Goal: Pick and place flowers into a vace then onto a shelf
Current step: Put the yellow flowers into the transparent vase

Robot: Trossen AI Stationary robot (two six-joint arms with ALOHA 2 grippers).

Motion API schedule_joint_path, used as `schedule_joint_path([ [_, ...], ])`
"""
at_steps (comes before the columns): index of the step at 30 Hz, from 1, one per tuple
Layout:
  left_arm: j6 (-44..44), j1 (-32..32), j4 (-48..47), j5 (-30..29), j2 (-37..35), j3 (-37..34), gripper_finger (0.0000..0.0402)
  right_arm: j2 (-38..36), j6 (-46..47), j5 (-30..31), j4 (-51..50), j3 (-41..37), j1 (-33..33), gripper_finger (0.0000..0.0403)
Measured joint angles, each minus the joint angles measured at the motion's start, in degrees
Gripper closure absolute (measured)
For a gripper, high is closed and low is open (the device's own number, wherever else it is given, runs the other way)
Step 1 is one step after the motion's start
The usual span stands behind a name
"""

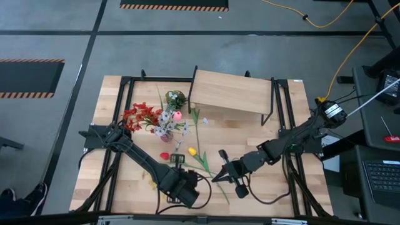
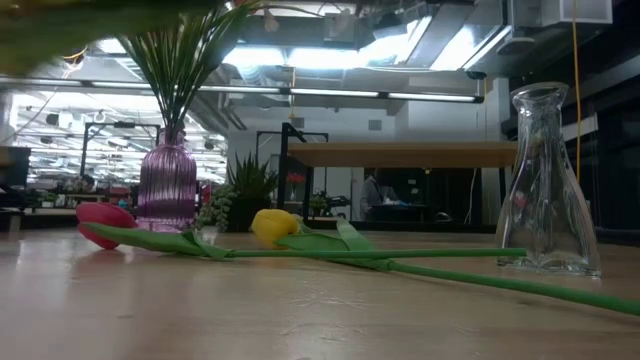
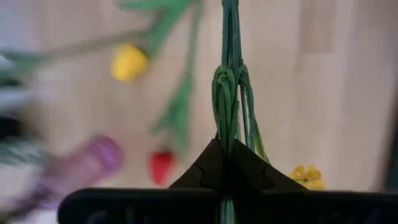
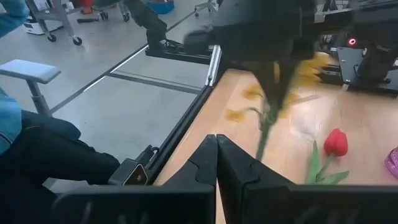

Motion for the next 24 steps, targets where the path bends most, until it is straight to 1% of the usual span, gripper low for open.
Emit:
schedule_joint_path([
  [7,16.37,-1.7,0.0,-16.83,-0.01,0.0,0.0398,-4.5,0.03,3.48,-2.97,0.07,0.26,0.0398],
  [10,22.52,-2.88,0.31,-22.75,-0.01,0.0,0.0397,-8.0,0.04,7.33,-5.8,0.07,1.32,0.0398],
  [14,27.82,-4.14,3.67,-28.53,0.01,0.0,0.0396,-11.78,0.2,13.62,-8.96,0.09,3.42,0.0398],
  [18,36.75,-5.11,8.92,-35.91,0.01,0.0,0.0397,-12.99,2.05,14.45,-10.06,0.11,4.88,0.0398],
  [21,45.93,-5.52,12.66,-41.4,-0.01,0.0,0.0397,-12.73,5.14,14.41,-10.51,0.11,5.17,0.0398],
  [24,57.24,-5.79,15.42,-43.69,-0.01,0.0,0.0397,-12.54,9.34,14.32,-10.52,0.11,5.14,0.0398],
])
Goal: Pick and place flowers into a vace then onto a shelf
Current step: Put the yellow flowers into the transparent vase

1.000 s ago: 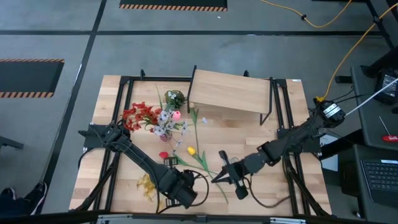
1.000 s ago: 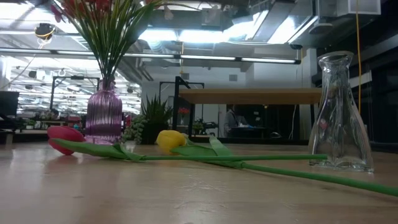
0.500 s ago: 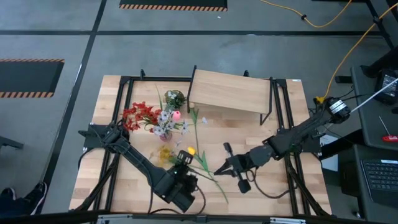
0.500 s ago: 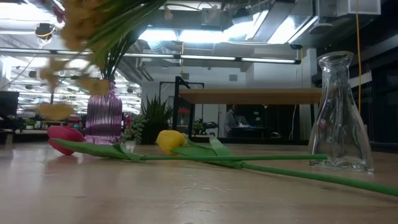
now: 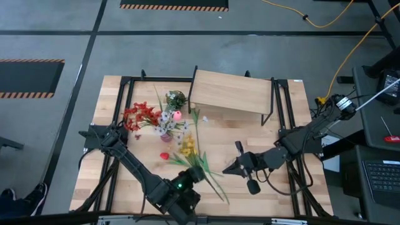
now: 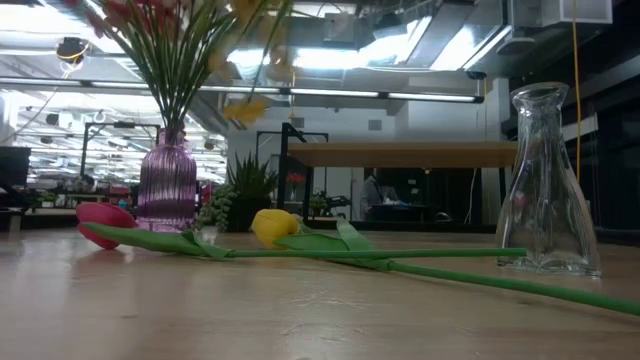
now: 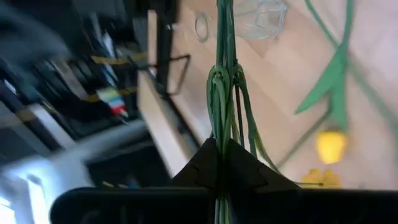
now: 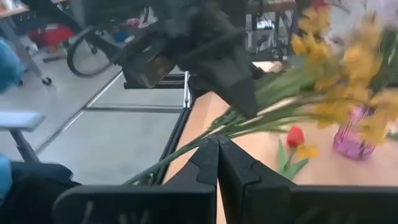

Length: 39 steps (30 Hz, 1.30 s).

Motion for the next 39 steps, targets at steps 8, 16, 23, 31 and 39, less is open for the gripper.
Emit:
schedule_joint_path([
  [8,18.19,0.44,3.04,-9.73,0.44,-1.21,0.0396,0.0,5.34,-1.94,0.11,0.0,0.0,0.0382],
  [16,30.84,0.98,7.92,-12.49,0.53,-3.11,0.0396,0.28,5.56,-1.9,0.3,0.0,-0.05,0.0312],
  [23,38.24,1.24,13.79,-13.78,0.52,-3.1,0.0396,2.76,5.49,-1.9,0.98,-0.02,-1.4,0.0258],
  [31,42.4,1.67,17.0,-14.7,0.52,-3.1,0.0396,3.48,5.88,-2.63,3.65,-0.02,-2.95,0.0231],
  [39,44.78,2.2,17.48,-14.98,0.52,-3.1,0.0396,6.25,8.63,-3.82,5.66,-0.02,-3.17,0.0231],
])
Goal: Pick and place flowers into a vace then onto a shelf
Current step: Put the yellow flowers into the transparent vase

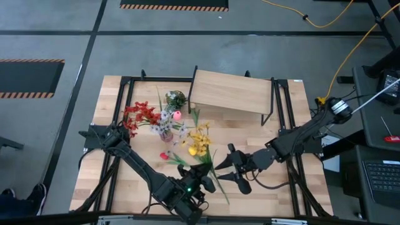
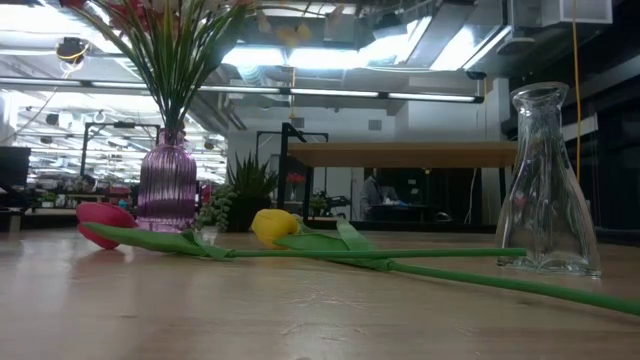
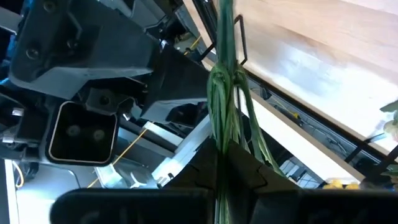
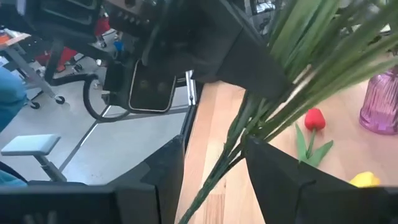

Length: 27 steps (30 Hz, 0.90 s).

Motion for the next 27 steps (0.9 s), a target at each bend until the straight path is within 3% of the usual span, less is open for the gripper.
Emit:
schedule_joint_path([
  [27,2.38,0.42,0.63,-0.13,-0.02,0.0,0.0396,0.66,-1.75,0.17,0.75,-0.04,-3.19,0.0231],
])
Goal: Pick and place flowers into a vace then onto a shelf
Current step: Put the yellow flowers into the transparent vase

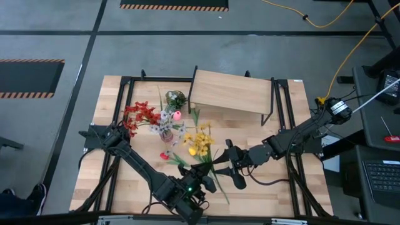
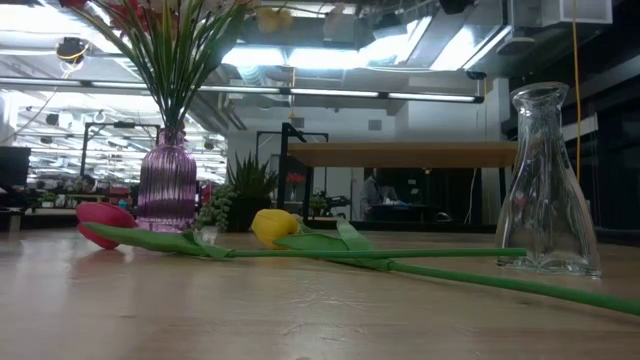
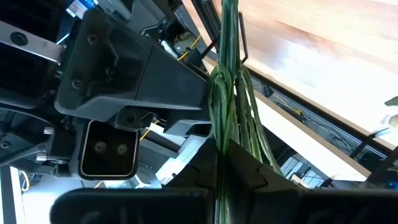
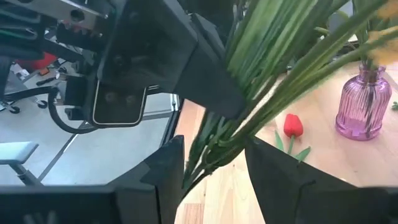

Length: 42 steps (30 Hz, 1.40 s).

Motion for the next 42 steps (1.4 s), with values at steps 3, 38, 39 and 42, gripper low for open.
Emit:
schedule_joint_path([
  [3,0.07,0.57,0.0,0.08,0.0,0.0,0.0396,0.0,0.0,-2.39,-0.03,0.0,-0.05,0.023],
  [38,0.29,1.37,2.99,2.45,-0.15,0.11,0.0396,0.11,-3.91,-4.24,1.16,-0.09,-1.66,0.0337],
  [39,0.22,1.2,3.05,2.45,-0.15,0.11,0.0395,0.11,-3.91,-4.22,1.13,-0.09,-1.64,0.0353],
  [42,-1.32,0.55,2.98,2.19,-0.15,0.09,0.0392,0.11,-3.96,-4.26,1.09,-0.09,-1.66,0.0388],
])
